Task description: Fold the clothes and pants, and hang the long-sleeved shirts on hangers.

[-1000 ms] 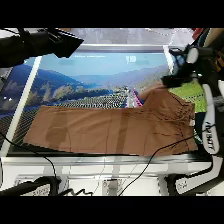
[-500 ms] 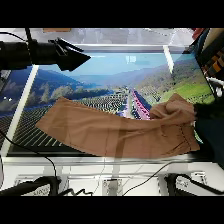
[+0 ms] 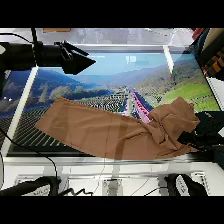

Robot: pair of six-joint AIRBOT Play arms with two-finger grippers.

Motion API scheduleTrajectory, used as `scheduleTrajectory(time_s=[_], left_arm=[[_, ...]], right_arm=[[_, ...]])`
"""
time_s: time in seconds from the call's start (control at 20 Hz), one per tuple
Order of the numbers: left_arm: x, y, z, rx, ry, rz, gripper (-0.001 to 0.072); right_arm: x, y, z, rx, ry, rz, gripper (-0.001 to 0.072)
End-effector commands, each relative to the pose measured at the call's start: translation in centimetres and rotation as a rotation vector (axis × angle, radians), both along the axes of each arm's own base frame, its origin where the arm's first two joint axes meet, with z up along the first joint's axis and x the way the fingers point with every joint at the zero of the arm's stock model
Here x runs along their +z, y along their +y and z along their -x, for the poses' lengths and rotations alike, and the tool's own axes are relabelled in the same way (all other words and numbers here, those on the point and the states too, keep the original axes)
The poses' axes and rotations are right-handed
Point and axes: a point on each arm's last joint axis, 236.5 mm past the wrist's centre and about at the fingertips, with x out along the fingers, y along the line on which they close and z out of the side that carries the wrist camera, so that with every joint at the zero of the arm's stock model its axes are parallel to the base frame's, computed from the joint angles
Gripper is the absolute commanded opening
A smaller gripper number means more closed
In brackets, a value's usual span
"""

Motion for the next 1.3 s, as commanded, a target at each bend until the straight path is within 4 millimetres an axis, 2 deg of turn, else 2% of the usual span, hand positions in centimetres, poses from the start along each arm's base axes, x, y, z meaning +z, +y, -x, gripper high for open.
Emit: scheduleTrajectory(time_s=[0.0,0.15,0.3,0.35,0.5,0.6,0.75,0.85,0.95,1.0,1.1,1.25], left_arm=[[-0.3,-0.1,-0.1,-0.002,0.006,0.0,0.0578],[-1.8,-1.2,-0.6,-0.026,0.04,-0.006,0.0578],[-4.7,-4.1,-0.8,-0.085,0.105,-0.017,0.0578],[-6.0,-5.4,-0.8,-0.111,0.13,-0.023,0.0578],[-8.8,-8.5,-0.2,-0.172,0.184,-0.039,0.0578],[-9.4,-9.6,-0.3,-0.173,0.191,-0.035,0.0578],[-9.0,-10.0,-0.6,-0.161,0.18,-0.016,0.0578],[-9.0,-9.9,-0.7,-0.158,0.18,-0.014,0.0579],[-9.0,-9.8,-0.8,-0.156,0.18,-0.014,0.0579],[-9.0,-9.8,-0.8,-0.155,0.181,-0.014,0.0578],[-9.0,-9.8,-0.8,-0.155,0.18,-0.014,0.0578],[-9.0,-9.7,-0.9,-0.154,0.18,-0.014,0.0578]], right_arm=[[1.2,-0.6,-2.5,-0.041,-0.137,0.034,0.0693],[3.1,-0.4,-6.1,-0.088,-0.297,0.005,0.0693],[2.9,0.1,-7.6,-0.071,-0.332,-0.032,0.0694],[2.6,0.8,-7.9,-0.032,-0.333,-0.058,0.0694],[1.2,4.3,-9.3,0.239,-0.337,-0.051,0.0695],[-0.4,5.4,-11.0,0.368,-0.34,0.047,0.0695],[-2.4,7.3,-13.4,0.534,-0.343,0.189,0.0694],[-4.0,7.1,-13.8,0.557,-0.264,0.241,0.0694],[-5.4,5.6,-14.0,0.505,-0.18,0.281,0.069],[-5.6,4.4,-14.3,0.443,-0.148,0.305,0.0672],[-5.1,3.0,-15.3,0.365,-0.144,0.338,0.0535],[-3.3,2.7,-16.9,0.362,-0.188,0.359,0.0259]])
